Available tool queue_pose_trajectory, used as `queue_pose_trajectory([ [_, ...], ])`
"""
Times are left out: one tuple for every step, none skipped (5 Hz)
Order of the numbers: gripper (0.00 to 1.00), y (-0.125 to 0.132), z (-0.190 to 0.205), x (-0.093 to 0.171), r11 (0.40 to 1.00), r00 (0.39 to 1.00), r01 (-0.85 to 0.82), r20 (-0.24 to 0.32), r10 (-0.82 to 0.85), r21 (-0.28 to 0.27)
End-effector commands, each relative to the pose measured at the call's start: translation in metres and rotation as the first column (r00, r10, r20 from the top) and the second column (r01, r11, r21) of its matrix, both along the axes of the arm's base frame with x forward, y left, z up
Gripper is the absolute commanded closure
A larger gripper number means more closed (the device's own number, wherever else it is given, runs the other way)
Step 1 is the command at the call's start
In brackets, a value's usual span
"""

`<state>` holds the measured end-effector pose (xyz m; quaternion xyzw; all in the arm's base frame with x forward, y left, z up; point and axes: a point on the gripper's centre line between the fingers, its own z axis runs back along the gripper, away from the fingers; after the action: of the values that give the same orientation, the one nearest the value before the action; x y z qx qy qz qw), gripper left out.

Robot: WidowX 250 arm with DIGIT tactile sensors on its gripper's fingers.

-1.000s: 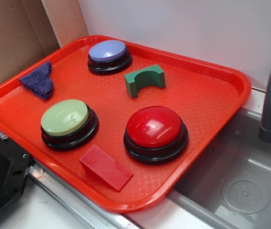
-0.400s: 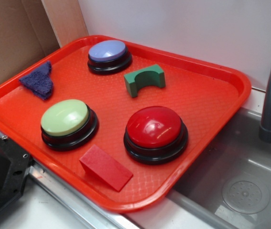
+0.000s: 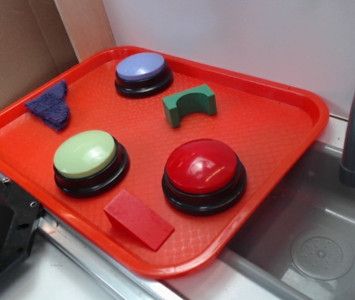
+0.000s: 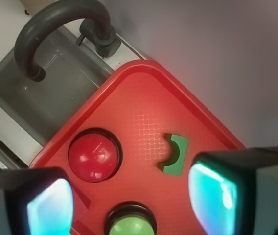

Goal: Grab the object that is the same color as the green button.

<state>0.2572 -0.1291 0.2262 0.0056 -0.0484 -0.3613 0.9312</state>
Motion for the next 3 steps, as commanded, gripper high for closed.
queue_pose_trajectory([
  [0.0,0.057,-0.021,0.006,0.984,0.984,-0.178,0.021,0.178,-0.005],
  [0.0,0.082,-0.052,0.012,0.977,0.976,-0.211,-0.046,0.213,0.037],
  [0.0,0.092,-0.081,0.019,0.977,0.976,-0.207,-0.061,0.21,0.056],
])
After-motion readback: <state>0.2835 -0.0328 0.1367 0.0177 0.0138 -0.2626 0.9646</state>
